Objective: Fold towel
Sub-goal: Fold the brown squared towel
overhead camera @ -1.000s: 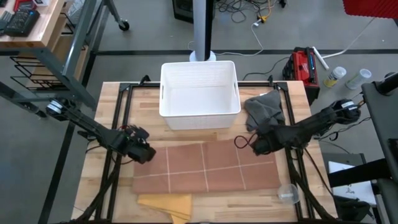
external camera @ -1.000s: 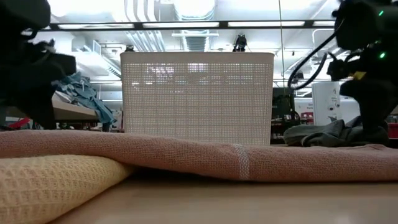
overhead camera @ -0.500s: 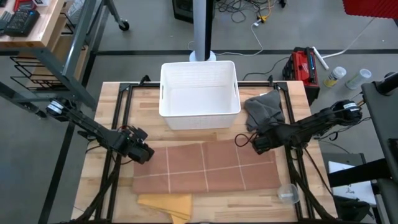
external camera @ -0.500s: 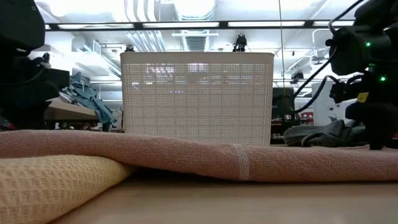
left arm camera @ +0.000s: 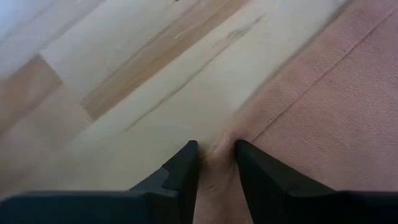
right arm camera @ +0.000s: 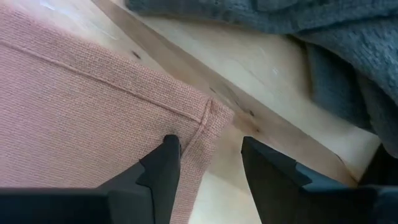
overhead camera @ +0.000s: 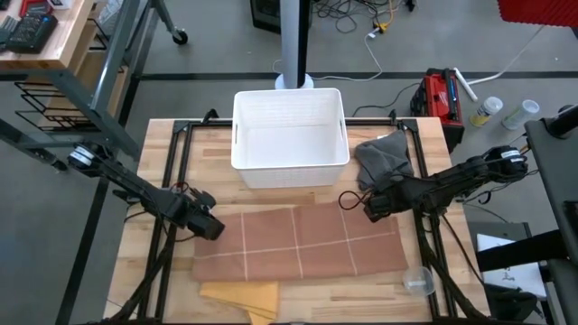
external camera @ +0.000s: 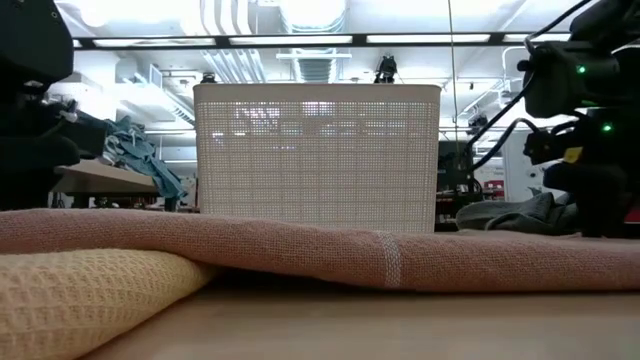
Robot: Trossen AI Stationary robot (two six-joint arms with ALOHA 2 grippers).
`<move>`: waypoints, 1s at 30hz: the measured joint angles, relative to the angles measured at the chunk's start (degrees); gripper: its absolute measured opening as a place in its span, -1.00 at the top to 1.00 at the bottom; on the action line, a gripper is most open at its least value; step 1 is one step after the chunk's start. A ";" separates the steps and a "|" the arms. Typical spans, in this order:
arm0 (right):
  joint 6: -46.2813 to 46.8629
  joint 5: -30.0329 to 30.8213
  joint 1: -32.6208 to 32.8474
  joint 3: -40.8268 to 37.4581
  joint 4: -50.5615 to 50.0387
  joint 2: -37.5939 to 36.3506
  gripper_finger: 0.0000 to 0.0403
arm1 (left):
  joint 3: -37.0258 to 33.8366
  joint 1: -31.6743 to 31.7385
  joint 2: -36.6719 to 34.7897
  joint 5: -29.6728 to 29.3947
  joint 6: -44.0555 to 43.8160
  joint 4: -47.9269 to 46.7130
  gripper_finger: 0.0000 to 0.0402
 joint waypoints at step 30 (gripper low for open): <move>-0.93 1.74 10.70 0.79 5.61 -8.55 1.00 | 16.31 -10.10 1.77 3.08 -12.43 -24.40 0.70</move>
